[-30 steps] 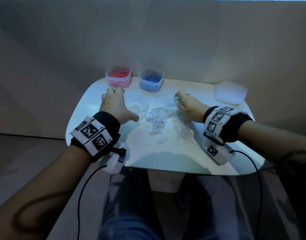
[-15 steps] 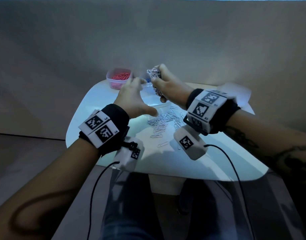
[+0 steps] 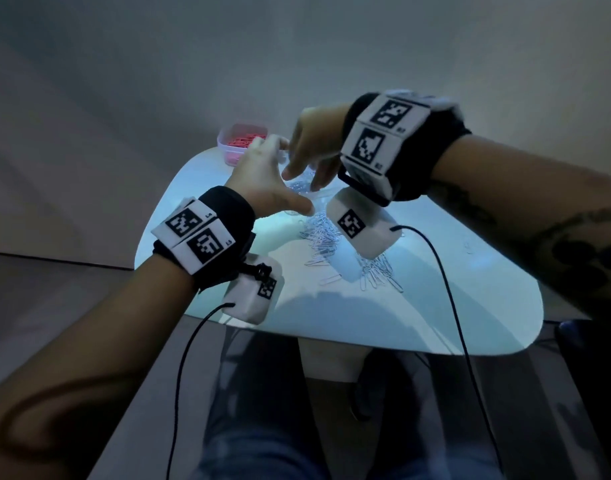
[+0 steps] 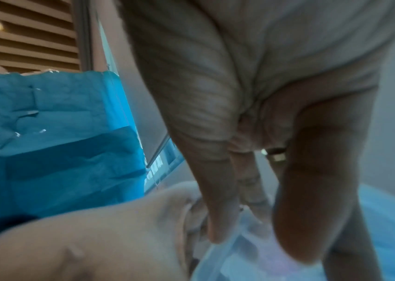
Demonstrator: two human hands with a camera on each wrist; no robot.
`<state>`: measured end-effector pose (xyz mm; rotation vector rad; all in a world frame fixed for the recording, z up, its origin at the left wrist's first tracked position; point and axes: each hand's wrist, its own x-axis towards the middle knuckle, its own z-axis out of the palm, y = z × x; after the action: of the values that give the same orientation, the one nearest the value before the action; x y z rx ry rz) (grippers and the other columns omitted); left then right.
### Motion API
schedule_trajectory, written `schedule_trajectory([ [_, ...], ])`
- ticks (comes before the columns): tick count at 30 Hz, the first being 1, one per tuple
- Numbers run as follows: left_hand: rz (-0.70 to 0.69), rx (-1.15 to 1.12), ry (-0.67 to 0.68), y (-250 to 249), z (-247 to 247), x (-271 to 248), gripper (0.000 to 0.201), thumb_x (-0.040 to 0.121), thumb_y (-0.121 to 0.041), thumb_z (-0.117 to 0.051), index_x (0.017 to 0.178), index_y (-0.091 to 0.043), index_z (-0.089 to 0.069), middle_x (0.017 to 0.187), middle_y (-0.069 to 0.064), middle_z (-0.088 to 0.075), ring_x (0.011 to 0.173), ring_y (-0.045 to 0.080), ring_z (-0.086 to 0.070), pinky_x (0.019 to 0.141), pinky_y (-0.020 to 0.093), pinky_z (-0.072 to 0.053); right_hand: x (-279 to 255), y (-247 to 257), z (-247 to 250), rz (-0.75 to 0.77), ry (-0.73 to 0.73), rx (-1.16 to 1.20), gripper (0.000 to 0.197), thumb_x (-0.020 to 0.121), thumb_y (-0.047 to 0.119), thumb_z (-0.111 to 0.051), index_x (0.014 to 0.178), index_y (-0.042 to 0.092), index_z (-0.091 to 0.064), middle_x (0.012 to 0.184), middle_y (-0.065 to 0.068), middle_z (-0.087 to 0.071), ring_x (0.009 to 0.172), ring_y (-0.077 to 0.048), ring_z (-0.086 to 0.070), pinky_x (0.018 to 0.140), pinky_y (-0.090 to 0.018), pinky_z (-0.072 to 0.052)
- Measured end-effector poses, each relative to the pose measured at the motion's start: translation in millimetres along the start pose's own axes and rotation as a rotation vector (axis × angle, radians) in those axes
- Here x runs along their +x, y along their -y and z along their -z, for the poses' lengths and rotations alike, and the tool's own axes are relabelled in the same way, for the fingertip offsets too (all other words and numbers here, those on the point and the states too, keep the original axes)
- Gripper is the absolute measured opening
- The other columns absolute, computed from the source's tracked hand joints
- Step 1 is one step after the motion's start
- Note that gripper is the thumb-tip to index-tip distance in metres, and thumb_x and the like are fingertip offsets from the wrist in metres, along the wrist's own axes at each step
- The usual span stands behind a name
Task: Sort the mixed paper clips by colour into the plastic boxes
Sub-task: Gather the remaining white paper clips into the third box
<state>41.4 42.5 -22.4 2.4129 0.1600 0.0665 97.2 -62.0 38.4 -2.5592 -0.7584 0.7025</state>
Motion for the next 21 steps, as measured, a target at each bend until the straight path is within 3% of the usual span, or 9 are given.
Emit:
schedule_trajectory([
  [2,0.023,0.003,-0.021,4.2,5.8,0.2,0.077,0.058,-0.020,-0.086,0.124,-0.013,-0.047,0.114,0.002,-0.042,0.101,0.015,-0.040,0.079,0.023,-0.033,-9.8,2.3,6.7,0.014,0.004,0.019,0.037,0.087,0.021,-0.063,0.121,0.006,-0.060,0.122,-0.015,-0.062,0.097,-0.022,-0.068,0.084,-0.037,-0.056],
  [3,0.036,0.002,-0.036,8.0,9.0,-0.1,0.077,0.057,-0.021,-0.086,0.124,-0.013,-0.048,0.115,0.003,-0.044,0.104,0.016,-0.042,0.080,0.023,-0.033,-16.7,0.3,8.8,0.045,-0.035,0.078,0.037,0.089,0.021,-0.060,0.122,0.006,-0.059,0.122,-0.013,-0.062,0.100,-0.023,-0.066,0.082,-0.037,-0.056],
  [6,0.095,0.054,-0.076,24.4,19.2,-3.4,0.078,0.058,-0.021,-0.087,0.126,-0.013,-0.049,0.125,0.007,-0.048,0.111,0.020,-0.045,0.082,0.023,-0.033,-34.0,-24.0,8.4,0.087,-0.325,0.404,0.016,0.092,0.018,-0.053,0.104,0.011,-0.063,0.098,-0.010,-0.062,0.074,-0.010,-0.061,0.054,-0.019,-0.051],
  [8,0.154,0.064,-0.059,35.6,24.0,-6.0,0.079,0.059,-0.018,-0.086,0.127,-0.010,-0.047,0.127,0.009,-0.048,0.104,0.018,-0.044,0.082,0.024,-0.034,-37.5,-49.3,-5.6,-0.021,-0.389,0.386,0.013,0.095,0.016,-0.049,0.086,0.011,-0.058,0.088,-0.011,-0.057,0.070,-0.014,-0.056,0.051,-0.019,-0.048],
  [9,0.184,0.056,-0.047,40.4,25.6,-7.1,0.079,0.060,-0.016,-0.086,0.128,-0.009,-0.046,0.128,0.010,-0.047,0.102,0.018,-0.044,0.082,0.025,-0.035,-36.3,-60.7,-17.5,-0.075,-0.309,0.265,0.014,0.095,0.020,-0.049,0.091,0.009,-0.058,0.091,-0.011,-0.057,0.079,-0.018,-0.057,0.061,-0.025,-0.051],
  [11,0.244,0.051,-0.043,48.6,27.4,-9.4,0.080,0.060,-0.013,-0.085,0.129,-0.009,-0.044,0.130,0.012,-0.046,0.107,0.022,-0.047,0.082,0.027,-0.037,-30.3,-75.7,-43.6,-0.088,-0.062,-0.105,0.040,0.094,0.033,-0.050,0.124,0.007,-0.051,0.127,-0.013,-0.052,0.114,-0.025,-0.051,0.094,-0.035,-0.043],
  [13,0.289,0.059,-0.046,53.7,27.2,-10.9,0.081,0.061,-0.012,-0.084,0.130,-0.010,-0.043,0.131,0.013,-0.045,0.113,0.025,-0.048,0.083,0.029,-0.037,-21.5,-75.7,-68.5,-0.003,0.103,-0.347,0.058,0.093,0.044,-0.045,0.141,0.014,-0.034,0.155,-0.009,-0.019,0.142,-0.026,-0.021,0.114,-0.042,-0.025],
  [16,0.312,0.050,-0.054,56.6,26.7,-12.2,0.081,0.061,-0.013,-0.084,0.131,-0.010,-0.042,0.131,0.014,-0.044,0.115,0.025,-0.047,0.084,0.029,-0.038,-5.8,-62.5,-89.1,0.086,0.175,-0.476,0.065,0.095,0.051,-0.034,0.149,0.026,-0.009,0.158,-0.002,0.009,0.146,-0.025,0.008,0.117,-0.052,-0.012],
  [21,0.314,-0.005,-0.025,59.7,25.1,-10.0,0.085,0.058,-0.012,-0.086,0.131,-0.012,-0.041,0.132,0.014,-0.044,0.117,0.025,-0.049,0.094,0.036,-0.041,-16.2,-66.5,-96.5,0.104,0.252,-0.584,0.067,0.096,0.052,-0.026,0.150,0.023,0.002,0.158,0.002,0.014,0.146,-0.021,0.008,0.114,-0.054,-0.010],
])
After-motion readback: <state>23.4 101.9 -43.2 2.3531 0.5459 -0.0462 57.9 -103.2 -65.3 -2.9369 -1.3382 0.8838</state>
